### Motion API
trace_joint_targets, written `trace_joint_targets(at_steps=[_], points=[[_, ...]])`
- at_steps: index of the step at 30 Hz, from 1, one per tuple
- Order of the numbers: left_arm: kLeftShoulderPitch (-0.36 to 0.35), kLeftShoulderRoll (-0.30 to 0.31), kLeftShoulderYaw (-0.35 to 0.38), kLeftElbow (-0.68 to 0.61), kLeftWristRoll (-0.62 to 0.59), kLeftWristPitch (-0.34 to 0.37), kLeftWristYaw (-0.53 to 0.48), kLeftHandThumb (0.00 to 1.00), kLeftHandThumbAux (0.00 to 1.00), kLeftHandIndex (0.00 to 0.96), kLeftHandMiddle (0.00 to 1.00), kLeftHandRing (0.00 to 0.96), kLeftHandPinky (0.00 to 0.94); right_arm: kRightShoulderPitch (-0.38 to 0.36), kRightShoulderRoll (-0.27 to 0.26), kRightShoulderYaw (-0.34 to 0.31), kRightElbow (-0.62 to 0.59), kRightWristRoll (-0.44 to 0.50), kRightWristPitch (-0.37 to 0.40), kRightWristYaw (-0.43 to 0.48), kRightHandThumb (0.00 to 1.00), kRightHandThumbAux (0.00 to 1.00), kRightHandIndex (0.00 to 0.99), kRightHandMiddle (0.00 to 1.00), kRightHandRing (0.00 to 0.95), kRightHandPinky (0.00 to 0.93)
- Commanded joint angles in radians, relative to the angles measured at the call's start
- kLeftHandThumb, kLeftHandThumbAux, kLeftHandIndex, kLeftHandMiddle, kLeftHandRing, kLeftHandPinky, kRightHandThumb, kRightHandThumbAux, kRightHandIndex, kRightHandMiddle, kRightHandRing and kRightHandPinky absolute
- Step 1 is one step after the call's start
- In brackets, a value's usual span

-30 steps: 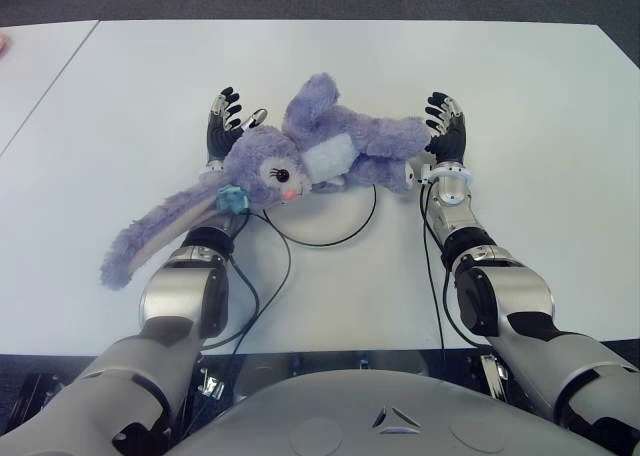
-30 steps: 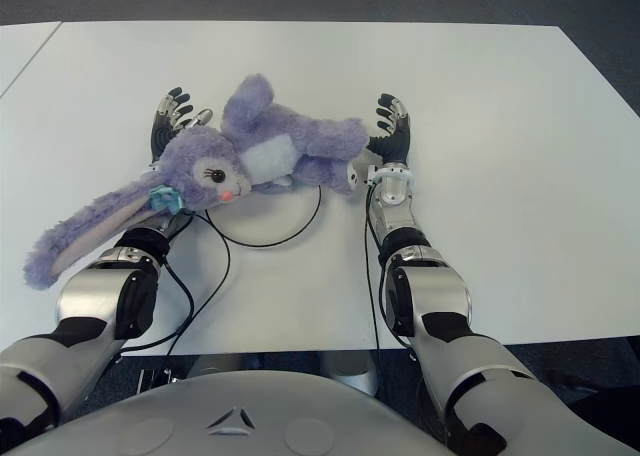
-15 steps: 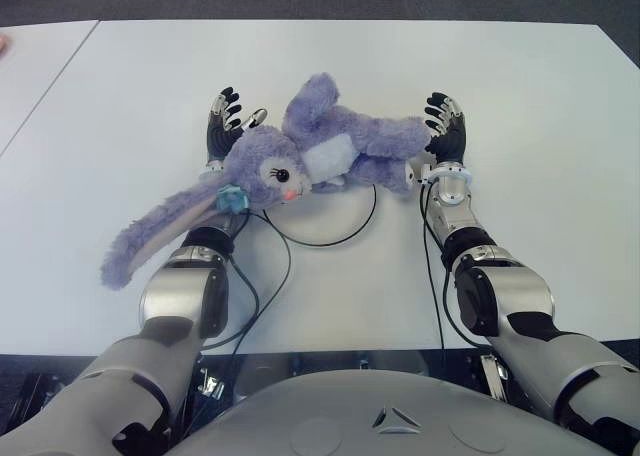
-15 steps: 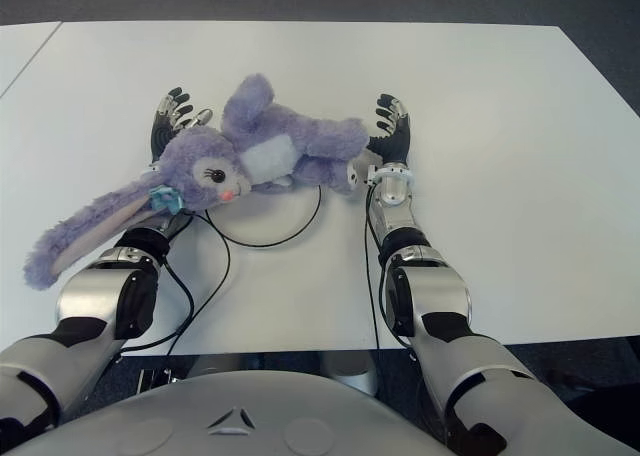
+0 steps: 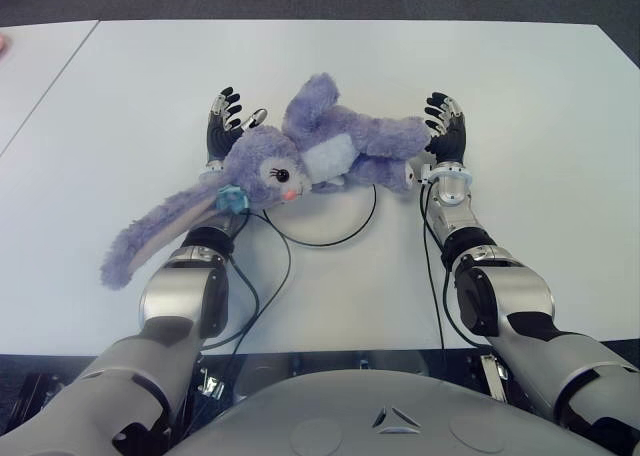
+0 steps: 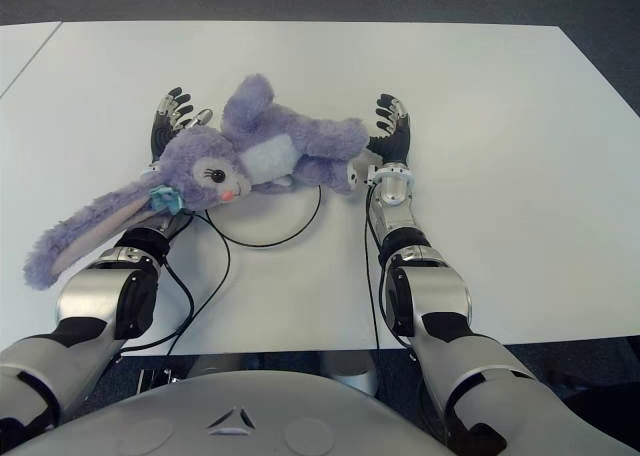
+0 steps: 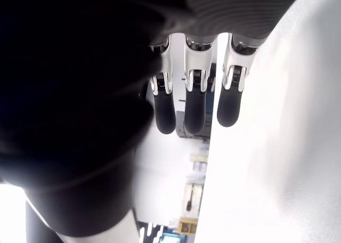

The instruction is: Put the doll into the plate.

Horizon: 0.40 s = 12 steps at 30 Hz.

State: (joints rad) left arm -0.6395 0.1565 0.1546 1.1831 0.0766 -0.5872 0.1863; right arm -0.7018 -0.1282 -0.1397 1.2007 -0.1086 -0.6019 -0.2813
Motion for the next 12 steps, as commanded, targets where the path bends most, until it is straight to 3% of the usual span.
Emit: trace_joint_targets(at_steps=[1,12], points=[[0.258,-0.099,-0.008,0.143,0.009,0.059,0.035,0.0,0.629,0.118,0.153,0.152,0.167,0.295,0.092,0.006,0.128,-0.002,0.039,-0.01,0.0,0.986,0.199,0.235,0.218,0.243],[0.258,-0.099,-0.005,0.143,0.006,0.059,0.035,0.0,0.627,0.117,0.153,0.152,0.171,0.298,0.093,0.006,0.126,-0.002,0.03,-0.012,0.0,0.976,0.195,0.22,0.205,0.229]])
